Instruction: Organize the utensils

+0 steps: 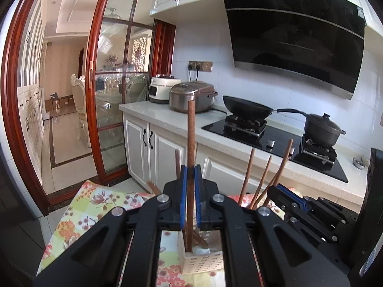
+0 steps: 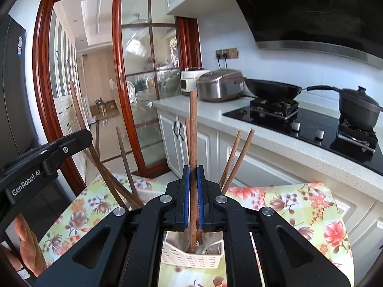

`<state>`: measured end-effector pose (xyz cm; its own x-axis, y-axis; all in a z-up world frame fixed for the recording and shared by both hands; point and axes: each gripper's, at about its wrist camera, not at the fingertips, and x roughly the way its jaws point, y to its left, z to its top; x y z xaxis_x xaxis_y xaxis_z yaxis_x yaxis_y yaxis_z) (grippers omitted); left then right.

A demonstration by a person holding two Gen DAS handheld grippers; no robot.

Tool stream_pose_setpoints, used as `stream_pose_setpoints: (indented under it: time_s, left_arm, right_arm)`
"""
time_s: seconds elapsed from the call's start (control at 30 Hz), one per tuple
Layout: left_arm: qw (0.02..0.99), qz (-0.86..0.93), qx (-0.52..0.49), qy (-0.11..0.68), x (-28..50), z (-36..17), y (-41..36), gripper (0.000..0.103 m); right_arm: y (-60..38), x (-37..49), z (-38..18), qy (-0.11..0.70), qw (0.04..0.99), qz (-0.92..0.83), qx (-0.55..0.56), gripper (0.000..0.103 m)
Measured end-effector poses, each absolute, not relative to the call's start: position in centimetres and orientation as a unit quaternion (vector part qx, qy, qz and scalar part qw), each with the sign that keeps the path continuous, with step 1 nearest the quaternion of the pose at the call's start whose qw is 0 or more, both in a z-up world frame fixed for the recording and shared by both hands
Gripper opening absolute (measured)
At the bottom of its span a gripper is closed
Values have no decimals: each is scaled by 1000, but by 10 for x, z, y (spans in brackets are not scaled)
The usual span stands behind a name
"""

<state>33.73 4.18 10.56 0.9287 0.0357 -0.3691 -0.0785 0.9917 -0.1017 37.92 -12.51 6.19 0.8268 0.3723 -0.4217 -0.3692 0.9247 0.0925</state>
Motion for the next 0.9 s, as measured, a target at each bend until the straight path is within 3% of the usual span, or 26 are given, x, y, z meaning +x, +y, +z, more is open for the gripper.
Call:
stream_pose_setpoints:
  time_s: [0.43, 0.57, 0.63, 0.77, 0.9]
  left_arm:
    - [973, 37, -59, 218, 341, 79, 55, 8]
    - [976, 47, -54, 204, 337, 79, 55, 36]
    - [977, 52, -57, 196, 334, 83, 57, 41]
    - [980, 56, -55, 182, 326, 92, 59, 49]
    - [983, 69, -54, 164, 319, 96, 59, 74]
  right_arm:
    - [-128, 392, 39, 267, 943, 196, 20, 12]
    - [-130, 392, 41, 264, 944, 197, 16, 25]
    - [-133, 391, 44, 258, 947, 192, 19, 37]
    - [-142, 392, 51, 252, 951, 178, 30, 42]
    - [-147, 391, 55, 246, 955, 165, 22, 58]
